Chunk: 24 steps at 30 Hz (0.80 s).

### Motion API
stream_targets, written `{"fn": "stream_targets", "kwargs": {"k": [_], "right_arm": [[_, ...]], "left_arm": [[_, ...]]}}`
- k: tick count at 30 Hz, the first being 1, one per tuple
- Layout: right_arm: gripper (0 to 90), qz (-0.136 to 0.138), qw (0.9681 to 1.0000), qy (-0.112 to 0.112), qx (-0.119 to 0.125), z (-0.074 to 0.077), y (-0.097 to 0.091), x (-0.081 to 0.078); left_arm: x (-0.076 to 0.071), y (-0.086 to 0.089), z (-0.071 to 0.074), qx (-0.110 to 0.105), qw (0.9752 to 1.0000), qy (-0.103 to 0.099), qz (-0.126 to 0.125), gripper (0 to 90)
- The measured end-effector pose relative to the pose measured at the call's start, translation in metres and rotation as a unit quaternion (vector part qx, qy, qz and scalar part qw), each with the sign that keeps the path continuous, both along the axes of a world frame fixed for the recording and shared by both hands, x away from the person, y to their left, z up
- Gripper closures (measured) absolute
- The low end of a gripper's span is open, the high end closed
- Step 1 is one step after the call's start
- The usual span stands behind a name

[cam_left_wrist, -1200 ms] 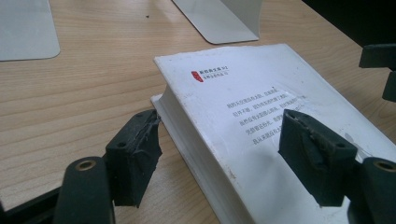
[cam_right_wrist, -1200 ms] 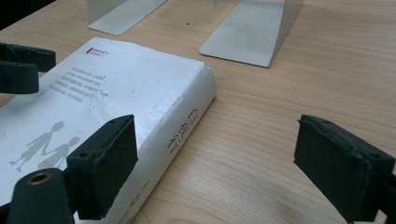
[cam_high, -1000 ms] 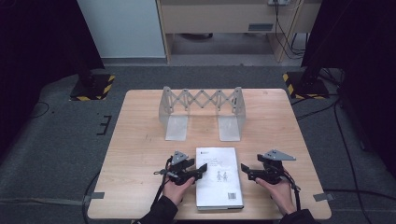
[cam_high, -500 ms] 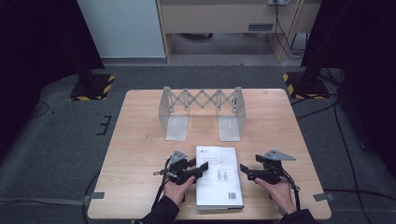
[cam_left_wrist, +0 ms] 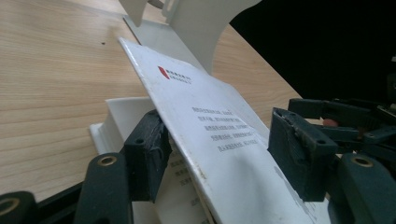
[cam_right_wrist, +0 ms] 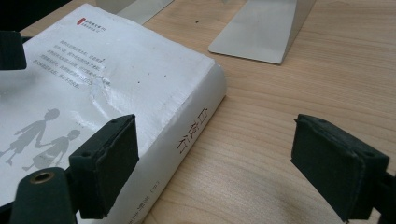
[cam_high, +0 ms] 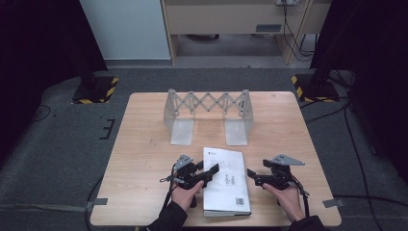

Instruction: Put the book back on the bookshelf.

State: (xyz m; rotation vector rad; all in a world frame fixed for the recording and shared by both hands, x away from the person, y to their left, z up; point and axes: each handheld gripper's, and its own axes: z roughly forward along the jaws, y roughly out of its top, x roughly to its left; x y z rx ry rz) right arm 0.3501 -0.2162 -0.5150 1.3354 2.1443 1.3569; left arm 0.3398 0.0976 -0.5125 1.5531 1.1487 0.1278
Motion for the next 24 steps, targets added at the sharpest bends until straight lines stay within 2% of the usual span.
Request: {"fn": "stream_targets", "kwargs": {"k": [1,2,3,5,6,7,10,13,19,21,22,24], "right_arm": [[15.0,-0.001,1.0,0.001,0.001,0.0,0.0,0.0],[15.0,0.0,1.0,0.0,0.0,0.0,0.0,0.0],[15.0,-0.001,1.0,0.001,0.001,0.0,0.0,0.0],[15.0,-0.001,1.0,0.001,0.001,0.0,0.0,0.0],[15.0,0.001,1.0,0.0,0.001,0.0,0.0,0.0],[15.0,0.002,1.0,-0.002,0.0,0.0,0.0,0.0],[15.0,0.0,1.0,0.0,0.002,0.0,0.0,0.001],[15.0,-0.001,1.0,0.0,0.003,0.0,0.0,0.001],[14.9,0.0,1.0,-0.001,0.003,0.001,-0.001,0.0],[14.9,0.0,1.0,-0.001,0.003,0.0,-0.001,0.001],[15.0,-0.001,1.0,0.0,0.004,0.0,-0.001,0.001],[15.0,0.002,1.0,0.001,0.004,0.0,0.0,0.001]], "left_arm": [[0.0,0.0,0.0,0.0,1.0,0.0,0.0,37.4],[0.001,-0.003,-0.001,0.007,0.9999,0.001,-0.01,37.0],[0.002,-0.005,-0.003,0.005,0.9997,0.007,-0.024,37.8],[0.001,-0.009,-0.004,0.011,0.9994,0.005,-0.034,32.8],[0.0,-0.015,-0.005,0.042,0.9984,-0.007,-0.037,30.6],[0.0,-0.015,-0.004,0.044,0.9983,-0.005,-0.038,29.1],[0.002,-0.013,0.002,0.042,0.9983,-0.002,-0.04,32.7],[0.004,-0.011,0.006,0.042,0.9986,-0.009,-0.031,33.3],[-0.003,-0.012,0.01,0.067,0.9974,-0.016,-0.02,35.8],[-0.004,-0.013,0.01,0.064,0.9976,-0.014,-0.021,36.1],[-0.003,-0.013,0.007,0.054,0.998,-0.002,-0.033,36.1],[-0.003,-0.016,0.003,0.06,0.9975,0.0,-0.038,34.0]]}}
